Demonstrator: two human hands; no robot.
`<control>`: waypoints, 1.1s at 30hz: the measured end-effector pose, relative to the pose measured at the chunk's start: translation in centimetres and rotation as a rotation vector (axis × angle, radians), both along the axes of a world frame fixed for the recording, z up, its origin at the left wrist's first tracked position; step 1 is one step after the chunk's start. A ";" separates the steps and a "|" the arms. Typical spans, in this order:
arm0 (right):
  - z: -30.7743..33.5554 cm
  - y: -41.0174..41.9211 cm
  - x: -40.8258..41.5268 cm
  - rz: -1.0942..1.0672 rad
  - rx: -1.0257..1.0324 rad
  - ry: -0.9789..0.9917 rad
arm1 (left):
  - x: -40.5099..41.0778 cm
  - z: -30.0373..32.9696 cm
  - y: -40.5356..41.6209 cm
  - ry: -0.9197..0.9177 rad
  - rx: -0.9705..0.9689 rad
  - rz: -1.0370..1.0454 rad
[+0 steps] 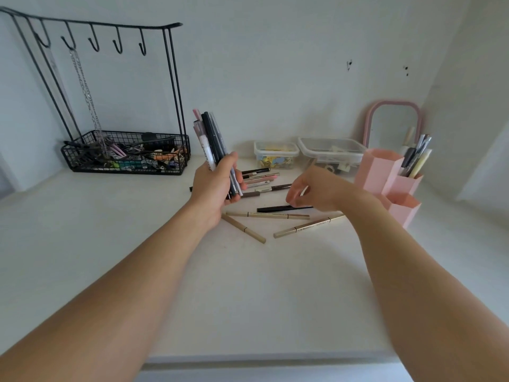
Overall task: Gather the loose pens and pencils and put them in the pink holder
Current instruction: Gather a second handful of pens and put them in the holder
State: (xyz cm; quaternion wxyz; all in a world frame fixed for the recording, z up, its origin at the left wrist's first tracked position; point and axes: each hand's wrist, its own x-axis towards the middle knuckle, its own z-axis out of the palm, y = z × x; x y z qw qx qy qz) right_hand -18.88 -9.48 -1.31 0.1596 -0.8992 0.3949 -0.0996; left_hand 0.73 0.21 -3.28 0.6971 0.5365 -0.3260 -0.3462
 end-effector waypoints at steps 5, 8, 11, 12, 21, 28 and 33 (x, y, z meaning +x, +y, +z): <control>0.1 0.1 -0.3 0.023 -0.012 0.093 | -0.5 0.3 0.5 0.011 0.015 -0.113; 0.2 -0.4 -0.1 -0.044 -0.039 -0.049 | -1.0 0.6 0.9 0.025 0.004 -0.205; 0.8 0.3 0.6 -0.055 0.305 -0.575 | -1.2 0.5 0.8 -0.008 0.014 -0.211; 1.0 0.8 1.0 -0.010 0.425 -0.726 | -1.3 0.3 0.8 -0.042 0.018 -0.199; 1.0 3.5 3.2 0.160 0.565 -0.945 | -2.1 -0.5 0.6 -0.248 0.029 -0.270; 1.1 4.5 3.6 0.179 0.506 -0.886 | -2.2 -0.1 1.2 -0.434 0.024 -0.248; 1.1 5.5 3.8 0.176 0.662 -1.042 | -3.7 -0.1 1.5 -0.599 0.025 -0.377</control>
